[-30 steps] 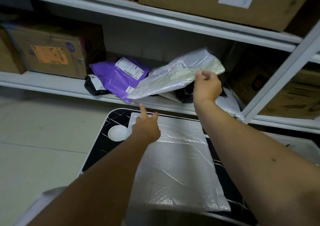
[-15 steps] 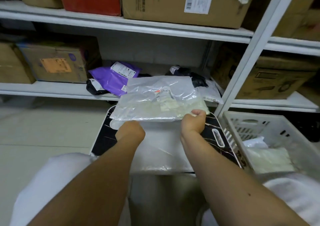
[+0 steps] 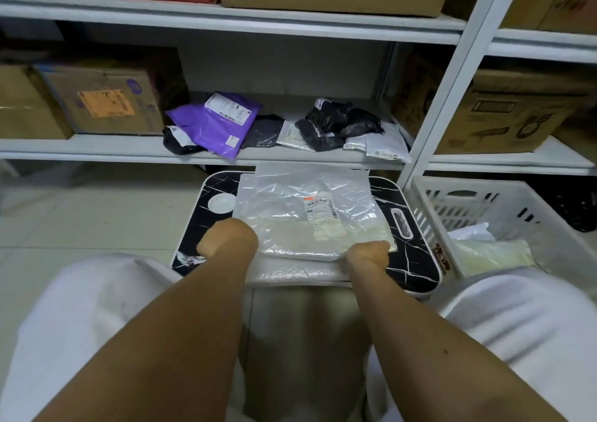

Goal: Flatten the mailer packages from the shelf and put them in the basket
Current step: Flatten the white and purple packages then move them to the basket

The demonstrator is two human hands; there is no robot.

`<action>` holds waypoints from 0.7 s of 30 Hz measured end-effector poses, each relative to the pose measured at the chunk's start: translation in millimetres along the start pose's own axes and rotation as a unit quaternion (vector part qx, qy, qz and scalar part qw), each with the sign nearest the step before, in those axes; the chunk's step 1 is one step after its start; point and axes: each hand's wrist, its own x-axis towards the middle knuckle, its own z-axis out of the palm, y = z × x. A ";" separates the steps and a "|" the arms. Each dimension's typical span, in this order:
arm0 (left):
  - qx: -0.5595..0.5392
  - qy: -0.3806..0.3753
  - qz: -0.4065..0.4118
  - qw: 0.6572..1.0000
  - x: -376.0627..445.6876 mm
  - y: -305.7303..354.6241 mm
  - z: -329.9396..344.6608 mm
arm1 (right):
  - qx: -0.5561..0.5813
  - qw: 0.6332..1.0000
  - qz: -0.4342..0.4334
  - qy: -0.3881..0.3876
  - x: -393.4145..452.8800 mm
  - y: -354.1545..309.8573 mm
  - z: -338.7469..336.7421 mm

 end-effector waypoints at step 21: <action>0.075 0.086 0.352 0.929 19.0 50.1 79.6 | -0.492 0.683 -0.538 -0.045 20.4 -8.9 36.8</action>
